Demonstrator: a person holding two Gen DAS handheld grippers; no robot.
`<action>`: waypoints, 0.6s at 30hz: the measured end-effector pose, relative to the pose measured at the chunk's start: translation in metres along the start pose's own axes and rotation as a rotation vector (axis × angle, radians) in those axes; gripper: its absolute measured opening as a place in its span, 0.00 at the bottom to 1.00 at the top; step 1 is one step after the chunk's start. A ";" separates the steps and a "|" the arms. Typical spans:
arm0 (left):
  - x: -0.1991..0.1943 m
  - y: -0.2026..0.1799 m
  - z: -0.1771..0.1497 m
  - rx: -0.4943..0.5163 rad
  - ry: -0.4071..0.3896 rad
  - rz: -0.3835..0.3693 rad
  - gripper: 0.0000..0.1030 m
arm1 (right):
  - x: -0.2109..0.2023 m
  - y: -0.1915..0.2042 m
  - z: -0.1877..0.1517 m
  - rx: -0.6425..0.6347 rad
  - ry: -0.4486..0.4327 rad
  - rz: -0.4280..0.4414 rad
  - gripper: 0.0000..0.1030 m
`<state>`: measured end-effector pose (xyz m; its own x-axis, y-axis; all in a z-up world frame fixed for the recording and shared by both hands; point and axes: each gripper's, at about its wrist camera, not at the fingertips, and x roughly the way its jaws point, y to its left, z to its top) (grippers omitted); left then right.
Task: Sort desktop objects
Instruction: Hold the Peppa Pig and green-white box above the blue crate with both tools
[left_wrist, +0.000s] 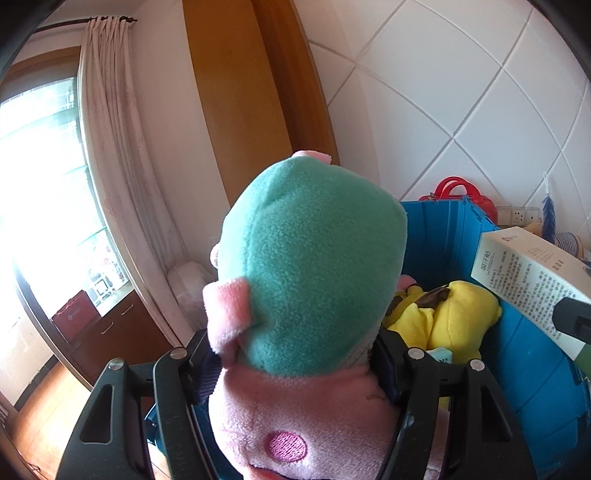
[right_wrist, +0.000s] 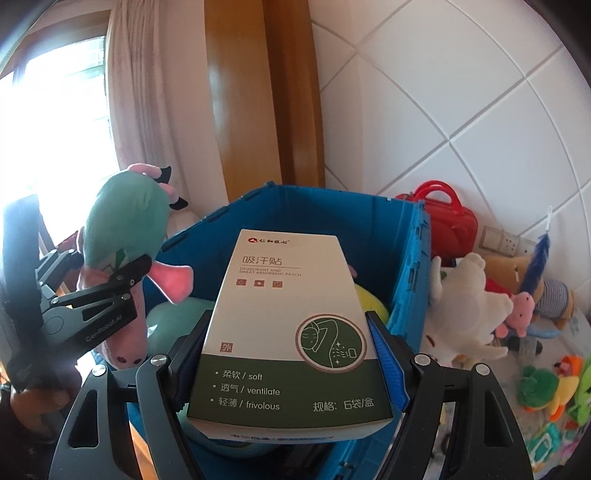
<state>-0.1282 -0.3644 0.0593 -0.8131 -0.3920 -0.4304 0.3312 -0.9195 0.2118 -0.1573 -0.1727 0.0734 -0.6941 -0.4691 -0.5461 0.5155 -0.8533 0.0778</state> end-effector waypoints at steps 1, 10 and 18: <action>0.000 0.002 0.000 0.000 -0.001 0.003 0.65 | 0.000 0.001 0.000 0.000 -0.001 0.003 0.75; 0.008 0.011 -0.006 0.004 0.004 0.013 0.65 | 0.007 0.013 -0.003 -0.004 0.013 0.006 0.75; 0.011 0.014 -0.009 0.004 0.001 0.002 0.65 | -0.002 0.018 -0.003 -0.004 -0.009 -0.017 0.75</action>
<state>-0.1283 -0.3819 0.0498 -0.8117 -0.3940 -0.4312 0.3309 -0.9185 0.2164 -0.1449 -0.1867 0.0730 -0.7071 -0.4566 -0.5399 0.5057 -0.8602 0.0652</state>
